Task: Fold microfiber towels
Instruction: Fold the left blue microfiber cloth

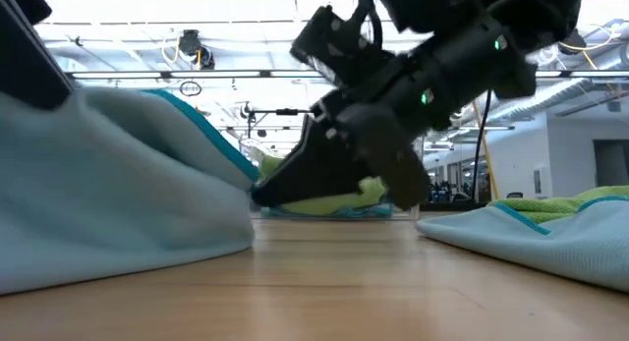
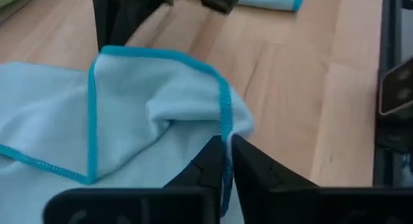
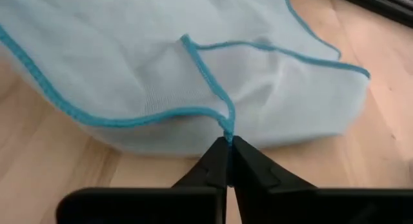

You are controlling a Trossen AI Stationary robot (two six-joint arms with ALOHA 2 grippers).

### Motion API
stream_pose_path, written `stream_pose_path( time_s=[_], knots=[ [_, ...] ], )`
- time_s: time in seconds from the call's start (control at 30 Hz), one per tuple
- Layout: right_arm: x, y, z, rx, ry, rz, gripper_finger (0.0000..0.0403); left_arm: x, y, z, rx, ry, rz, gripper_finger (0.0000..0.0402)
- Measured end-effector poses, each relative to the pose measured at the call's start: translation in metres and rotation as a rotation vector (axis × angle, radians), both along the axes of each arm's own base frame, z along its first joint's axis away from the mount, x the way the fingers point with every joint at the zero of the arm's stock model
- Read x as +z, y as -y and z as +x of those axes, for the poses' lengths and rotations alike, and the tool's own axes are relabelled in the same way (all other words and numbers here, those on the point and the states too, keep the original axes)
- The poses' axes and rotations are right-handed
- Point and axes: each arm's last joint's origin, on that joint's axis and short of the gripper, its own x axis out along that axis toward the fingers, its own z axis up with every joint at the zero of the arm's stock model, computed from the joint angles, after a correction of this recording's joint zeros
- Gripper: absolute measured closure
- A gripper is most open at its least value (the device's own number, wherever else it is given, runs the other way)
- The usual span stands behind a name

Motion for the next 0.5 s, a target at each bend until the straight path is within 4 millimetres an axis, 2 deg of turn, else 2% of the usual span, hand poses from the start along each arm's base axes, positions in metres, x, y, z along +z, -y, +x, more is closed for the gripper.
stream_pose_path(
  time_s=[0.13, 0.3, 0.37, 0.5],
  knots=[
    [0.015, -0.002, -0.009, 0.005, -0.056, -0.022, 0.0399, -0.012, -0.001, 0.003, 0.019, -0.016, 0.015, 0.0333],
    [0.032, -0.002, -0.024, -0.041, -0.135, -0.058, 0.0401, -0.015, -0.001, 0.003, 0.049, -0.027, -0.015, 0.0286],
    [0.039, -0.002, -0.031, -0.068, -0.164, -0.079, 0.0400, -0.012, -0.001, 0.003, 0.076, -0.027, -0.063, 0.0265],
    [0.053, -0.004, -0.045, -0.123, -0.191, -0.114, 0.0401, 0.010, -0.002, -0.001, 0.102, -0.008, -0.172, 0.0233]
  ],
)
